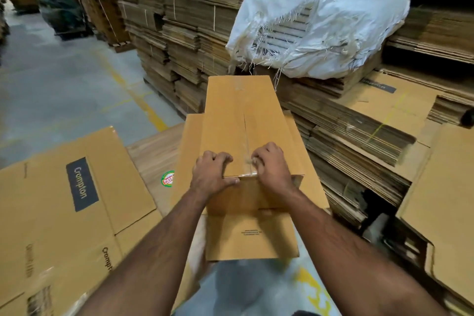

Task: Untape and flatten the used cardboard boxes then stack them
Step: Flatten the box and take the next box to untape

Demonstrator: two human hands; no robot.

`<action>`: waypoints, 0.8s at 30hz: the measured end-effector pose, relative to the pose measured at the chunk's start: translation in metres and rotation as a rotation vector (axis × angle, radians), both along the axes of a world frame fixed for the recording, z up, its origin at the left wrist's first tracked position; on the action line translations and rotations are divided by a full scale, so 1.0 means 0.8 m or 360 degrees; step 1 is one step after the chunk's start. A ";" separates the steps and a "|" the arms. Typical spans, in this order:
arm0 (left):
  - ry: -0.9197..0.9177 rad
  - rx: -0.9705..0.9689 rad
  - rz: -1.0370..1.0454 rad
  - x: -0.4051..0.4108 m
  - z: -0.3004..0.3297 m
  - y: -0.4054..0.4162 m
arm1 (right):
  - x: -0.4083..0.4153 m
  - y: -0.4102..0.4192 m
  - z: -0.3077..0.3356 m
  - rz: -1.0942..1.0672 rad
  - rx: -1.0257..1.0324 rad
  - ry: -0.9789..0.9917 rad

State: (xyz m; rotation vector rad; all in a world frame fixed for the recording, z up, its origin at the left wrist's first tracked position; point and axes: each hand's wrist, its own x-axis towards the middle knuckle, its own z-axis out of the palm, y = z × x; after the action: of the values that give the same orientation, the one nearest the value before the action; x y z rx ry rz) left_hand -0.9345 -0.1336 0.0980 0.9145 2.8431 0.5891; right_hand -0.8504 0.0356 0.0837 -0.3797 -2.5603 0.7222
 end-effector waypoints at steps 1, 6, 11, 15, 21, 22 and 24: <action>0.0005 0.0009 0.0006 0.001 0.001 0.000 | 0.009 -0.003 0.000 0.0007 -0.0009 0.0026; 0.0042 0.0021 0.0038 0.006 0.003 0.001 | 0.036 0.000 0.035 0.0030 0.0095 0.0134; 0.0040 0.0025 0.0045 0.007 0.005 0.001 | 0.049 0.006 0.077 0.0019 0.0235 0.0225; 0.0002 -0.0002 0.0042 0.007 0.010 0.002 | 0.050 0.009 0.094 0.0081 0.0296 0.0131; 0.0021 -0.0001 0.0053 0.007 0.008 0.002 | 0.037 -0.003 0.109 0.0184 0.0363 0.0137; 0.0005 -0.0013 0.0053 0.006 0.009 0.002 | 0.034 -0.003 0.110 0.0182 0.0373 0.0137; -0.0042 -0.0022 0.0052 0.002 0.012 0.002 | 0.028 -0.003 0.108 0.0184 0.0375 0.0133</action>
State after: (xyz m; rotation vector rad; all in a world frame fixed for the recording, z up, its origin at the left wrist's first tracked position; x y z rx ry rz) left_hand -0.9325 -0.1321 0.1079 0.8531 2.8404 0.5801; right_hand -0.8284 0.0336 0.1703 -0.1228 -2.5663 0.4577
